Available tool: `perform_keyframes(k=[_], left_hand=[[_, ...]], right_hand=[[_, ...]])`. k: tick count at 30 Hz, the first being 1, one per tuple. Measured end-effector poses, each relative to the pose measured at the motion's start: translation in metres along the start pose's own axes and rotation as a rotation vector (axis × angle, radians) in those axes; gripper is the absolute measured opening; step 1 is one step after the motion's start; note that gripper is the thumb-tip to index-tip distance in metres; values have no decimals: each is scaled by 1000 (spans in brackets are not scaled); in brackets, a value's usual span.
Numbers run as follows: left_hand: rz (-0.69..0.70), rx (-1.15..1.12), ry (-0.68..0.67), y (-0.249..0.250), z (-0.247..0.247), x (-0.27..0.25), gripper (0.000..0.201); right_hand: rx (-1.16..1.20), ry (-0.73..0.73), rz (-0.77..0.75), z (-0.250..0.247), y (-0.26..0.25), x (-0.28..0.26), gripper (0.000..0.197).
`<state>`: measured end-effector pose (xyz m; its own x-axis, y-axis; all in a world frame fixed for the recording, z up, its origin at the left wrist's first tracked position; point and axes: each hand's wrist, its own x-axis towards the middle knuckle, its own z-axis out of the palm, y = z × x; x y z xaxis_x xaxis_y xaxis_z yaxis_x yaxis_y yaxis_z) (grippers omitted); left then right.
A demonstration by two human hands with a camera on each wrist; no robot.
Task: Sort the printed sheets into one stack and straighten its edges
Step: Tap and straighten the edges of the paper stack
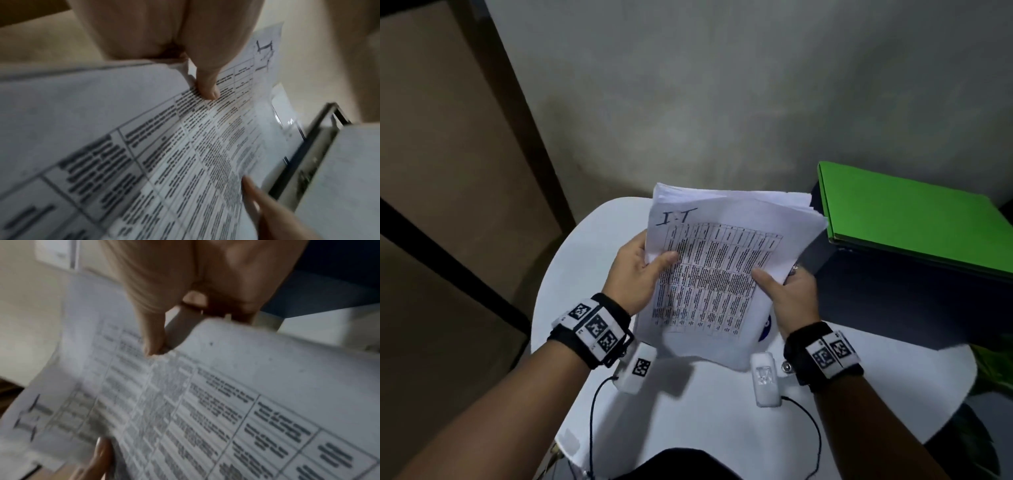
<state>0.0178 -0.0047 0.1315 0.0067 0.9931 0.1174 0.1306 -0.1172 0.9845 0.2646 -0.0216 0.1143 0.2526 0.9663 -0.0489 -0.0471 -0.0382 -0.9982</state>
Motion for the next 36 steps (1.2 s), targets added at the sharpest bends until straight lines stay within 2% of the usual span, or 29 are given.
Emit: perform_keyframes(k=[4,6,7,10,12,16,18,21,23,26,28,32,34,36], left_hand=[[113,186,113,-4,8,-7,21],[122,245,162,-12,11,-17,18],[101,225,134,-17,13,-23,21],[-66,-18,-11,-39,14,-38,52],[-138,-100,-27,-47,11,-40,69],[-133,-118,-6,-43,8,-32,90],[-103,-164,22,-37,7,-28,98],[-58,-172,48,-32,7,-27,93],[-59,-167,58,-28,8,-27,85],[-97,-126,44,-30,8,-25,51],[-104,-103,52,-33,7,-23,45],[-96,-131,58,-41,7,-20,71],[-117,-111,32,-44,7,-19,65],[-127,-79,27,-45,8,-20,50]], right_hand=[[-35,114,-120,0,-4,-9,24],[-19,145,-140,2,0,-17,27],[-19,140,-129,4,3,-22,29],[-47,75,-54,6,13,-32,46],[-24,30,-30,7,13,-33,59],[5,48,-98,8,0,-31,61],[32,50,-182,12,-13,-29,57],[61,74,-304,17,-27,-24,50],[23,68,-351,18,-31,-21,59],[-75,80,-368,11,-29,-23,69],[-71,89,-313,5,-21,-25,71],[-38,92,-81,2,-1,-32,56],[-50,80,6,2,9,-34,40],[-62,63,48,3,15,-35,28]])
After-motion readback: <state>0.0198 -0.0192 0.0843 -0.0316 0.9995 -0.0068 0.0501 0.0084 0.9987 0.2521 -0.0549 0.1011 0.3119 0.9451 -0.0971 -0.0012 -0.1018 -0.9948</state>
